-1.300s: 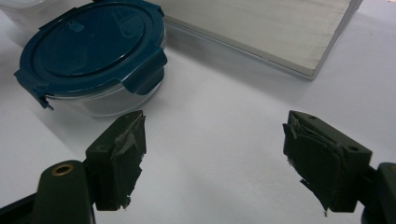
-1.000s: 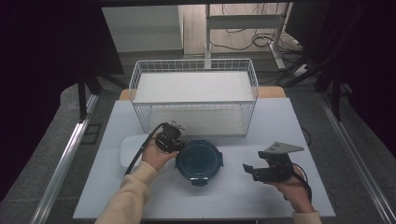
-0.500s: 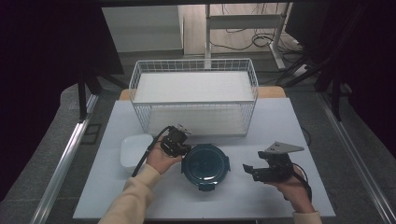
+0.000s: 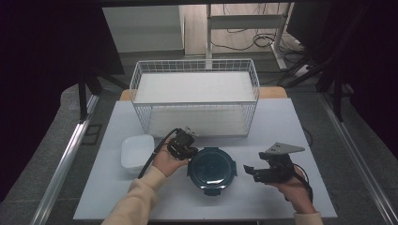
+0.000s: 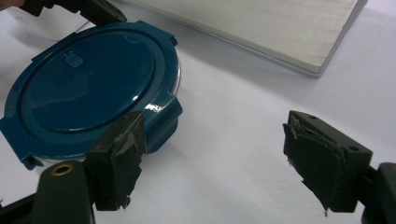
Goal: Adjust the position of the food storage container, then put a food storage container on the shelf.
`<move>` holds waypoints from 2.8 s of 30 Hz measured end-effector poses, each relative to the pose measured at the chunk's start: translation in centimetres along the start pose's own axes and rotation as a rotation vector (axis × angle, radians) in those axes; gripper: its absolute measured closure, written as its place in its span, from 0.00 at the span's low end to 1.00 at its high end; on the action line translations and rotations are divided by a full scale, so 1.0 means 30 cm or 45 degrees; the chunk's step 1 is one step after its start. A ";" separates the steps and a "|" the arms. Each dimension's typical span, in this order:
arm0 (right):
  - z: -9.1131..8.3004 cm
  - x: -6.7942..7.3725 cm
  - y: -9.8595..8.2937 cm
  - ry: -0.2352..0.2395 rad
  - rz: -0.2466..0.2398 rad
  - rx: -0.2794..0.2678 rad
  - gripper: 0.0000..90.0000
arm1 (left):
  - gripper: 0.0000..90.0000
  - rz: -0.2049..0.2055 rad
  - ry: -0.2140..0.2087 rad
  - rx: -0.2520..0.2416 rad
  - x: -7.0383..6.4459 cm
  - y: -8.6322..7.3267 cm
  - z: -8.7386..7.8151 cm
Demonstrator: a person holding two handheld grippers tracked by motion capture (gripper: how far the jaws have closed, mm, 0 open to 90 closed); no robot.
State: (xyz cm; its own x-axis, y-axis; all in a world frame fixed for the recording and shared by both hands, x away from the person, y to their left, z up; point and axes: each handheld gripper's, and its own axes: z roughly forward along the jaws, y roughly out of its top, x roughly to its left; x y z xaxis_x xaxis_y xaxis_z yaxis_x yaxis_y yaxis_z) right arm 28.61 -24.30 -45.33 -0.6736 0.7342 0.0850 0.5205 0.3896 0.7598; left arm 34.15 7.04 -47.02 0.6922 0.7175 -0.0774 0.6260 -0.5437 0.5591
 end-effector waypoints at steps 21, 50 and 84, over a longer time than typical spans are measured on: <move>-0.015 0.001 0.002 0.040 0.025 -0.040 0.23 | 1.00 0.049 0.004 -0.125 -0.044 0.001 -0.030; -0.008 -0.002 0.054 0.048 0.035 -0.108 0.23 | 0.28 -0.272 -0.091 -0.373 -0.064 -0.280 -0.295; -0.005 0.038 0.011 0.134 0.219 -0.057 0.16 | 0.16 -0.456 -0.324 -0.338 -0.085 -0.242 -0.199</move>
State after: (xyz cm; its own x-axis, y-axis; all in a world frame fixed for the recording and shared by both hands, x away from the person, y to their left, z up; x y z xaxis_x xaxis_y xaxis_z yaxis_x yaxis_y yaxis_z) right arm 27.92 -23.42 -44.89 -0.6290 0.7249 0.2809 0.6105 0.2368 0.7558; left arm 25.68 11.76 -45.95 0.5374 0.6915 -0.4826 0.7500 -0.1302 0.6485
